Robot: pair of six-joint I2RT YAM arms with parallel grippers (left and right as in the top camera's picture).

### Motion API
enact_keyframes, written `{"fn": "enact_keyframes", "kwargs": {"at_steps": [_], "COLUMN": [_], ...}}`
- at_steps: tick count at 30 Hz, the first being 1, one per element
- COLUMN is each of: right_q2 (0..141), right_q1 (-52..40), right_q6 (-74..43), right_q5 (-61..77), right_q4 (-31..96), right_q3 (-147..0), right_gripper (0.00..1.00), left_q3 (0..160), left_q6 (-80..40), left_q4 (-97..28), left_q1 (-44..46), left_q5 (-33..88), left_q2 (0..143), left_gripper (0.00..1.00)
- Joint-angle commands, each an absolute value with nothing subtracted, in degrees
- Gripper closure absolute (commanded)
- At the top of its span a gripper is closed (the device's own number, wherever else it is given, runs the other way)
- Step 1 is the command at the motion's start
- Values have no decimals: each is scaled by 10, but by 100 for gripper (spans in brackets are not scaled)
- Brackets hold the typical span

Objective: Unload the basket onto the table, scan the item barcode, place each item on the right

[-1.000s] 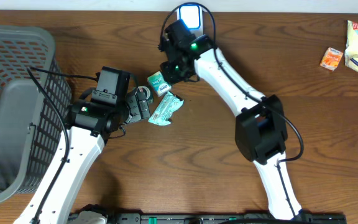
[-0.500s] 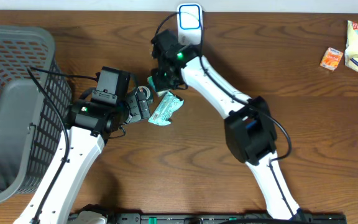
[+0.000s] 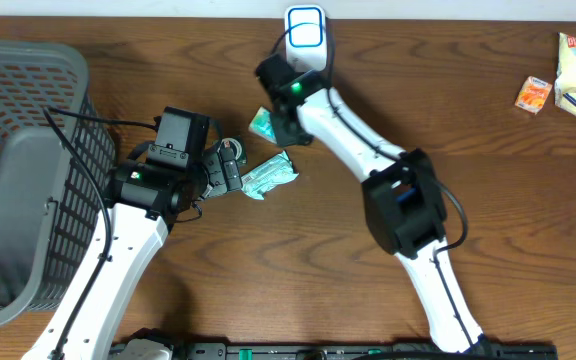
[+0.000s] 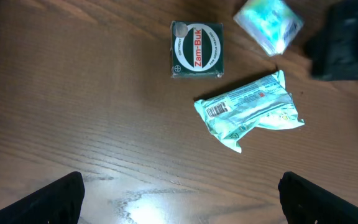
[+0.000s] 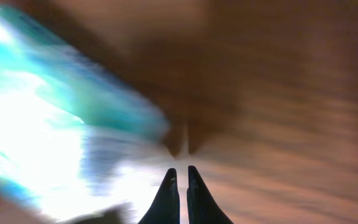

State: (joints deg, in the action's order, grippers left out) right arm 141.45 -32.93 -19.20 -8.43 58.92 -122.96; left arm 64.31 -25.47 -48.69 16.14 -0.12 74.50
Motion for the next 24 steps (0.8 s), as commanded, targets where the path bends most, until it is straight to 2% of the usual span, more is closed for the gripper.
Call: {"fn": "enact_keyframes", "kwargs": {"at_steps": [1,5,13,24], "right_q2": [1362,1333,1336,1400], "right_q1": [-303,-294,-308,-356], "right_q6": [-171,-171,-171,-225], "right_q5": [-158,-104,124,132], "right_q4": [602,620,588,441], "right_q3": [-1252,-1254,-1249,-1235], "right_gripper": [99,99,99,99], "left_q3": [651,651,651,651], "left_q6": [-255,-255,-255,-255], "left_q4": [-488,-488,-488,-488], "left_q1": [161,161,161,161], "left_q5": [-2,-2,-2,-2], "left_q2": [744,744,744,744], "left_gripper": [3,2,2,2]}}
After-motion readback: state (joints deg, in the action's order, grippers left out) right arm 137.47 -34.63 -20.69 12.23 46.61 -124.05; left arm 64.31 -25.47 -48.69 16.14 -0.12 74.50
